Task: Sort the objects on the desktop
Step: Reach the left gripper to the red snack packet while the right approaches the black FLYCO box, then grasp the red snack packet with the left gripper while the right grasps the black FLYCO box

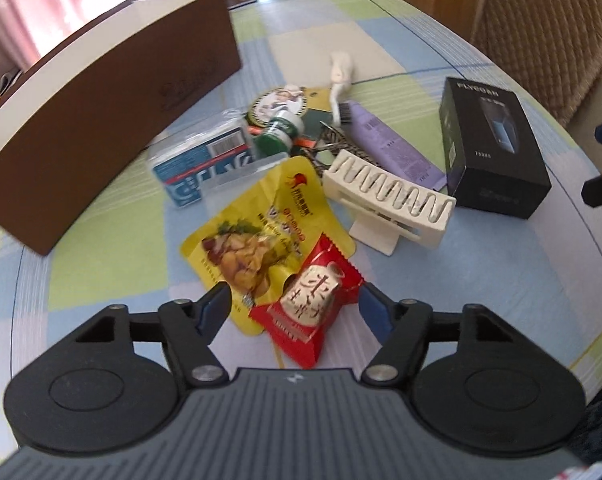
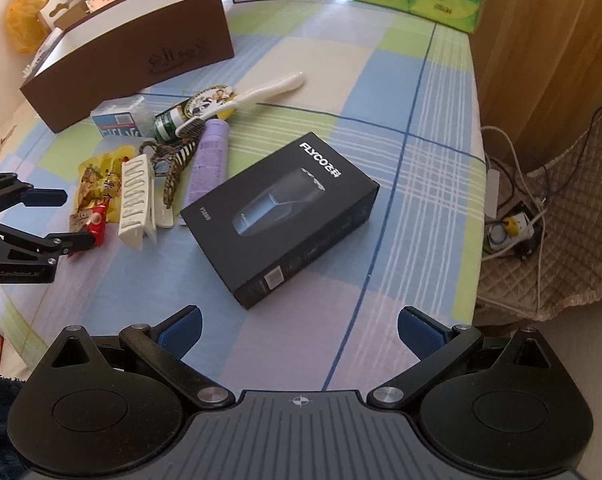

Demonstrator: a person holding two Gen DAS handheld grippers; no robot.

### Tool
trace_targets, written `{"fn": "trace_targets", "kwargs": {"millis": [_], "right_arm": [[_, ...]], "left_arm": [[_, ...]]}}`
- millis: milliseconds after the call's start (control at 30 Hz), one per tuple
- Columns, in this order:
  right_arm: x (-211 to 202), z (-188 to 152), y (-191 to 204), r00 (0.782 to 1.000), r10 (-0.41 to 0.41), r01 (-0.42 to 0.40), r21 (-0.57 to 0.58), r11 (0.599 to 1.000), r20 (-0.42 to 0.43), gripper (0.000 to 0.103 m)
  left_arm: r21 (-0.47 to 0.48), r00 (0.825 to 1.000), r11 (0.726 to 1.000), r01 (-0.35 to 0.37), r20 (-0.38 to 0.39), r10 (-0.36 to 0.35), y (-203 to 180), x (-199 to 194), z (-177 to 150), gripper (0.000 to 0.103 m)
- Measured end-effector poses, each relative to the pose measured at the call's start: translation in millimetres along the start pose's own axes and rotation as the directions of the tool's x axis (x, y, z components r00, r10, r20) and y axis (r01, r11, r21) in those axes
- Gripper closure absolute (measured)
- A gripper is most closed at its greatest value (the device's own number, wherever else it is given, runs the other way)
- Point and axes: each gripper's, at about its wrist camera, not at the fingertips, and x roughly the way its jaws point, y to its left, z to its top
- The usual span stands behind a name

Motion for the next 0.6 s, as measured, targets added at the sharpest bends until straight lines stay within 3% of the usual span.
{"fn": "trace_targets", "kwargs": {"millis": [133, 200, 600], "right_arm": [[2, 0, -3, 1.000, -0.002, 0.002, 0.013, 1.000, -0.006, 0.002], [3, 0, -4, 1.000, -0.002, 0.002, 0.020, 1.000, -0.007, 0.002], [6, 3, 0, 1.000, 0.001, -0.001, 0.022, 1.000, -0.008, 0.002]], "left_arm": [[0.030, 0.999, 0.999, 0.035, -0.022, -0.034, -1, 11, 2, 0.052], [0.027, 0.998, 0.998, 0.049, -0.042, -0.047, -2, 15, 1, 0.065], [-0.060, 0.996, 0.995, 0.075, -0.054, -0.078, -4, 16, 1, 0.066]]}}
